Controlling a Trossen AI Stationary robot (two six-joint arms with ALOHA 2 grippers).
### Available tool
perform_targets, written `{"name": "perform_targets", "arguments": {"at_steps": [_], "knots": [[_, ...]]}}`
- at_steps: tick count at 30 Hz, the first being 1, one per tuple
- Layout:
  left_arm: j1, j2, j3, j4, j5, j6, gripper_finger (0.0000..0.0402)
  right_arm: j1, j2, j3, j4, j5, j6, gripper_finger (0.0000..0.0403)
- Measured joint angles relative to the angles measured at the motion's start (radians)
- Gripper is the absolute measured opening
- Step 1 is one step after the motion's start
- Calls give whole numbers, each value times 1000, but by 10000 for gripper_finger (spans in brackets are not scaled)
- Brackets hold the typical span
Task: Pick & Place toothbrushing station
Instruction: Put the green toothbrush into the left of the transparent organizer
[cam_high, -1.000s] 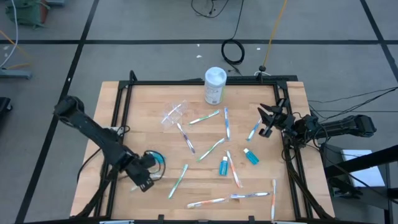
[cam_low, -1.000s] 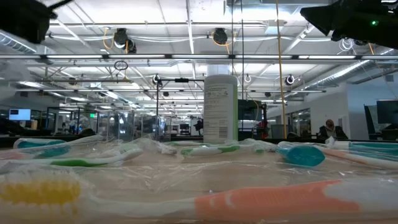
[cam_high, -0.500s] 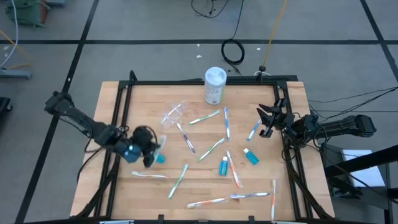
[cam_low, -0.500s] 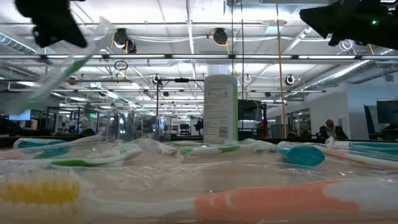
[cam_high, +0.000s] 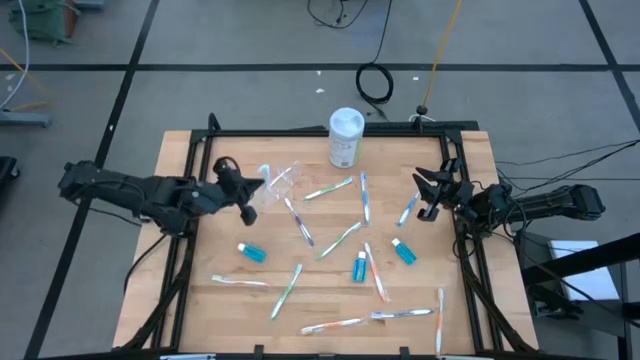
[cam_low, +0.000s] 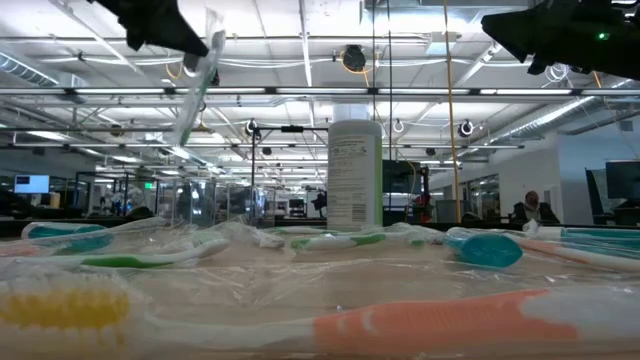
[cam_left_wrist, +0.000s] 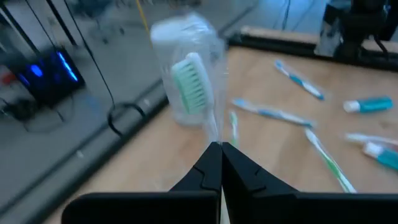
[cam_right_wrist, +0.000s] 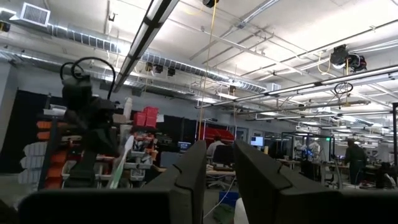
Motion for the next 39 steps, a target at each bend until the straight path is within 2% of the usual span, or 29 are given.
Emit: {"name": "perform_targets", "arguments": {"at_steps": [2, 5, 10, 16, 21, 25, 28, 32, 35, 39], "knots": [[-1, 14, -2, 66, -51, 60, 0, 0, 0, 0, -3, 0, 20, 73], [-3, 38, -6, 81, -106, 84, 0, 0, 0, 0, -3, 0, 50, 73], [-2, 83, -8, -2, -164, 7, 0, 0, 0, 0, -15, 0, 37, 73], [29, 110, -11, -35, -221, -40, 0, 0, 0, 0, 54, 3, -76, 73], [107, 110, -75, -21, -221, -109, 0, 0, 0, 0, 88, 5, -124, 73], [160, 110, -198, 121, -200, -142, 0, 0, 0, 0, 88, 5, -139, 73], [168, 110, -273, 272, -195, -107, 0, 0, 0, 0, 89, 5, -135, 73], [166, 110, -325, 328, -183, -98, 0, 0, 0, 0, 89, 8, -129, 73], [165, 110, -338, 321, -181, -104, 1, 0, 0, 0, 72, 62, -76, 73], [135, 110, -380, 317, -129, -160, 1, 0, 22, 0, -2, 169, -50, 73]]}}
